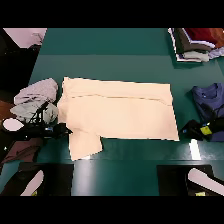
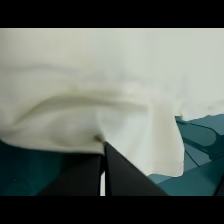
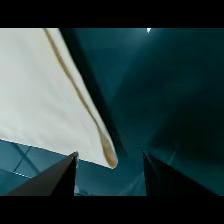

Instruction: Fold the shirts.

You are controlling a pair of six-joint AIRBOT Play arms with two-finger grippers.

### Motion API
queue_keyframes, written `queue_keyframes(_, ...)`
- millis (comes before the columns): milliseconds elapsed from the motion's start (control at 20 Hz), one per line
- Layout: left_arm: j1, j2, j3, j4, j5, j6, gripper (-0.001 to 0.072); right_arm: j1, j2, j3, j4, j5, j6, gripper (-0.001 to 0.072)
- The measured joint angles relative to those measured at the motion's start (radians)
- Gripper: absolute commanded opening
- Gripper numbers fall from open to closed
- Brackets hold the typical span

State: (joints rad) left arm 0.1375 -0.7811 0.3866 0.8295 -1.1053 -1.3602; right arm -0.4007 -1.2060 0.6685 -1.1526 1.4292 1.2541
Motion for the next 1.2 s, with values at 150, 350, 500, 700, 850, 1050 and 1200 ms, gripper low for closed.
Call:
queue_keyframes(150,0.0,0.0,0.006,0.0,-0.004,0.004,0.0028,0.006,0.015,-0.056,0.016,-0.011,-0.007,0.0438)
queue_keyframes(350,0.0,0.0,0.009,-0.001,-0.004,0.006,0.0027,0.067,0.042,-0.086,0.01,-0.077,-0.013,0.0046)
queue_keyframes(500,0.0,0.0,0.01,-0.001,-0.01,0.015,0.0025,0.109,0.078,-0.094,0.001,-0.121,-0.016,0.0011)
queue_keyframes(700,0.0,0.023,0.027,0.002,-0.082,0.026,0.0024,0.13,0.185,-0.095,-0.039,-0.111,-0.014,0.0011)
queue_keyframes(850,0.0,0.105,0.039,0.006,-0.158,0.003,0.0024,0.132,0.294,-0.095,-0.134,-0.034,0.013,0.001)
queue_keyframes(1050,-0.003,0.208,0.15,0.007,-0.33,-0.073,0.0024,0.134,0.431,-0.055,-0.264,0.068,0.045,0.001)
queue_keyframes(1200,-0.034,0.209,0.267,0.013,-0.351,-0.099,0.0025,0.149,0.46,0.034,-0.29,0.095,0.07,0.001)
